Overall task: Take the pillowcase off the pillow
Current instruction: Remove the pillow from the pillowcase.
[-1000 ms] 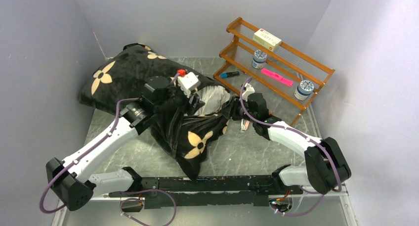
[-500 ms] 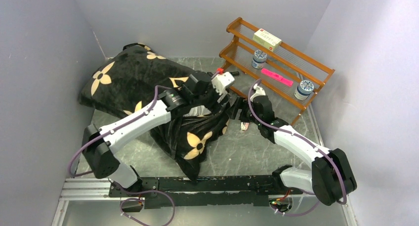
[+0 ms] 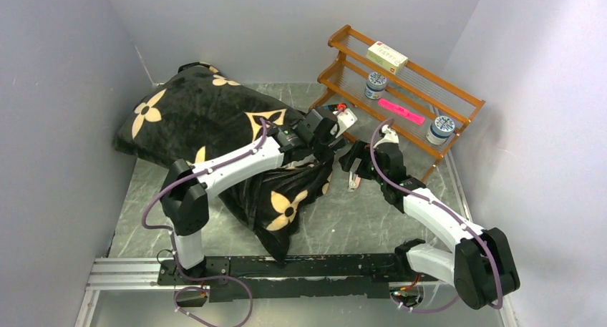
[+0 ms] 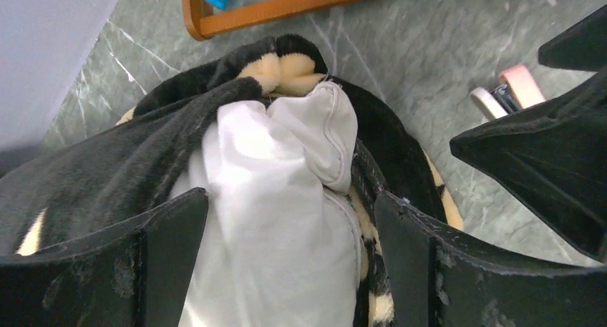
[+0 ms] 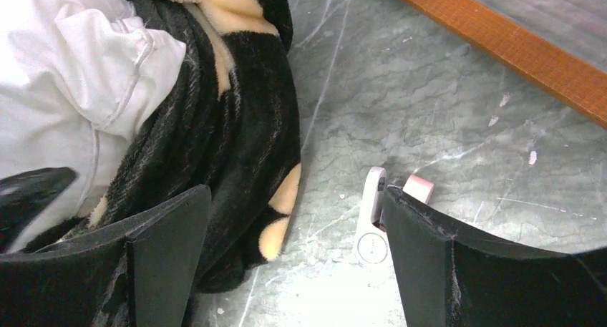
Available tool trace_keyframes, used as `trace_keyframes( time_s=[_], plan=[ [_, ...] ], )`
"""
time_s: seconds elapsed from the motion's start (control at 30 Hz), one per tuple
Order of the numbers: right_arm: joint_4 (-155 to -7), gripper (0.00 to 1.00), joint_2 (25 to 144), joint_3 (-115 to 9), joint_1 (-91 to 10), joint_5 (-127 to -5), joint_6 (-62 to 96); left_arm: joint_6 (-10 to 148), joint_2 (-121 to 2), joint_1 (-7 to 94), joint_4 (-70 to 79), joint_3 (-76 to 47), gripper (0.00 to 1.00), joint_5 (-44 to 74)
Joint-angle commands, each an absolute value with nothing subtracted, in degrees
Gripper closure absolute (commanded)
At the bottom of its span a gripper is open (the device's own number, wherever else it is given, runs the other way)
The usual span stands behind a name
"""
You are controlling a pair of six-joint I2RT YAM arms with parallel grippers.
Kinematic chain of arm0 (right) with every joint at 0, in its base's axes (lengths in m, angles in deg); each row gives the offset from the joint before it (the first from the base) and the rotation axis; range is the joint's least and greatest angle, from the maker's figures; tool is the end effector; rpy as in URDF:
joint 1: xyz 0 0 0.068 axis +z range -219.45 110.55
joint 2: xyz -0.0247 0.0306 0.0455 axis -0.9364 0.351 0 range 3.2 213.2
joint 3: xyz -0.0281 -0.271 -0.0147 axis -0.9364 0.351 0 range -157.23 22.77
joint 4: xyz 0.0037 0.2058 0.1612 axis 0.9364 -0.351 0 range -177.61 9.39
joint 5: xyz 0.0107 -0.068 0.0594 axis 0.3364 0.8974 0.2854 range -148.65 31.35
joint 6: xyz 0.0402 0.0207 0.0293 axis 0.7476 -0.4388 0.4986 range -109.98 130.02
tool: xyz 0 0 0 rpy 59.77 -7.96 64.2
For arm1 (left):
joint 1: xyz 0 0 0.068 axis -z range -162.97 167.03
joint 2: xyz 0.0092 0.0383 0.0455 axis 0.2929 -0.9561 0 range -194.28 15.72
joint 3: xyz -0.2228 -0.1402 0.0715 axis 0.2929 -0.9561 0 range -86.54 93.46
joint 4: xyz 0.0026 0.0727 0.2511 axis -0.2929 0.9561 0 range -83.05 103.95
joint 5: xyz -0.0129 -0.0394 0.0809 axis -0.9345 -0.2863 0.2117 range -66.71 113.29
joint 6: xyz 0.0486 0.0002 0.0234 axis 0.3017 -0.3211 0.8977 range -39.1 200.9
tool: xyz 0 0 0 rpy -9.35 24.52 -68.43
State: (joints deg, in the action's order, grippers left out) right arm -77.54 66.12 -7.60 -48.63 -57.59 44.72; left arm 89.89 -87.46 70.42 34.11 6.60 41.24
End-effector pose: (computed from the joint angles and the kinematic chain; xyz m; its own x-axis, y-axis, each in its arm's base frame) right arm 0.2190 0.0825 0.2134 -0.5718 0.3913 -0.7210 -0.0181 0.8727 0.4879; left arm 0.2580 -0.3288 0.3217 -0.2596 0.5987 -0.7578 0.6660 0.6792 0.3085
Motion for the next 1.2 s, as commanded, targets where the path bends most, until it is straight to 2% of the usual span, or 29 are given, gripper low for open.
trace_keyframes(
  time_s=[0.0,0.23,0.3,0.33,0.4,0.43,0.53,0.57,0.6,0.93,1.17],
  plan=[
    [-74.9,0.08,64.6,-7.7,-48.8,-57.6,44.1,92.2,-88.9,71.2,34.1,9.3,0.09,45.9],
    [-71.6,0.06,63.1,-7.0,-48.8,-60.4,43.4,94.0,-93.0,71.2,31.5,6.8,0.08,54.1],
    [-70.5,0.06,62.9,-6.9,-48.8,-61.4,43.2,94.7,-93.7,71.2,31.4,6.1,0.12,56.0],
    [-70.1,0.07,62.9,-6.9,-48.8,-61.9,43.0,94.9,-94.1,71.2,32.0,6.1,0.17,56.3],
    [-69.6,0.08,63.1,-7.1,-48.8,-62.9,42.5,94.4,-94.1,71.2,33.6,5.5,0.34,55.8],
    [-69.4,0.09,63.2,-7.1,-48.8,-63.5,42.2,94.1,-93.4,71.2,33.4,4.6,0.46,55.2],
    [-67.9,0.10,63.4,-6.8,-48.8,-64.5,41.8,93.6,-89.2,71.3,31.8,0.8,0.76,54.8],
    [-67.6,0.11,63.6,-6.8,-48.8,-64.9,41.7,93.4,-87.8,71.2,31.6,-0.4,0.89,54.7],
    [-67.3,0.11,63.8,-7.0,-48.8,-65.5,41.6,93.2,-86.1,71.2,31.4,-1.4,0.94,54.4],
    [-60.4,0.19,69.0,-9.3,-48.3,-77.0,45.1,91.4,-70.8,71.1,28.1,-11.6,0.95,47.7],
    [-55.3,0.20,70.1,-10.0,-44.1,-80.3,51.8,89.6,-64.4,71.2,23.9,-17.9,0.95,45.4]
  ],
)
